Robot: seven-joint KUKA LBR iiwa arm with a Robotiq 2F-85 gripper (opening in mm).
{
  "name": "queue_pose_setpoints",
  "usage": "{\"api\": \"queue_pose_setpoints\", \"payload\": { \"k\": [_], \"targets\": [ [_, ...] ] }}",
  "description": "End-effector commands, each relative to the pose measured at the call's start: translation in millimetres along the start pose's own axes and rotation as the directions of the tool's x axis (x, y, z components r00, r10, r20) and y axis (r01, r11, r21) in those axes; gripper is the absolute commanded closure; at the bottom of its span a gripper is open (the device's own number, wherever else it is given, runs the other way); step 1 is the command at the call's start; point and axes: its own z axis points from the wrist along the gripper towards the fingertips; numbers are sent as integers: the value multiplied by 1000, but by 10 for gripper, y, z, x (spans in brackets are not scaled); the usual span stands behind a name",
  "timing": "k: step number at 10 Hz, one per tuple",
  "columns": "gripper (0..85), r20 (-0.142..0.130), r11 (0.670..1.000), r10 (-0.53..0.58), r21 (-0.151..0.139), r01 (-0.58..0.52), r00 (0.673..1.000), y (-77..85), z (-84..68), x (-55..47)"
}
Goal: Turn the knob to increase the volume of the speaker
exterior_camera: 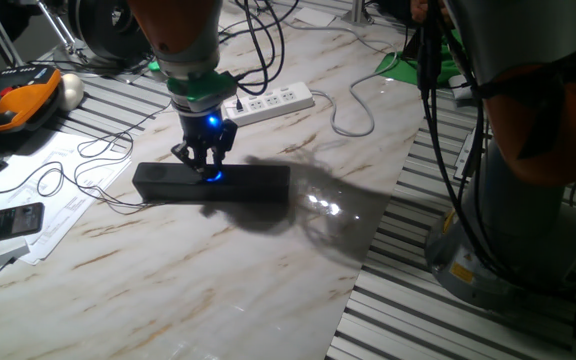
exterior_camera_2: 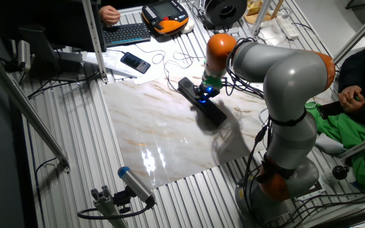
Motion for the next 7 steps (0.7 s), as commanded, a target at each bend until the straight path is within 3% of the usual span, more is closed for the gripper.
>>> {"api": "queue_pose_setpoints", "payload": {
  "k": [1, 5, 7],
  "targets": [
    [680, 0, 1000, 10, 2, -10, 1000, -2, 0, 2],
    [680, 8, 995, 104, -3, -104, 995, 2, -3, 5],
    [680, 1, 984, 176, -24, -176, 984, 3, -5, 7]
  ]
}}
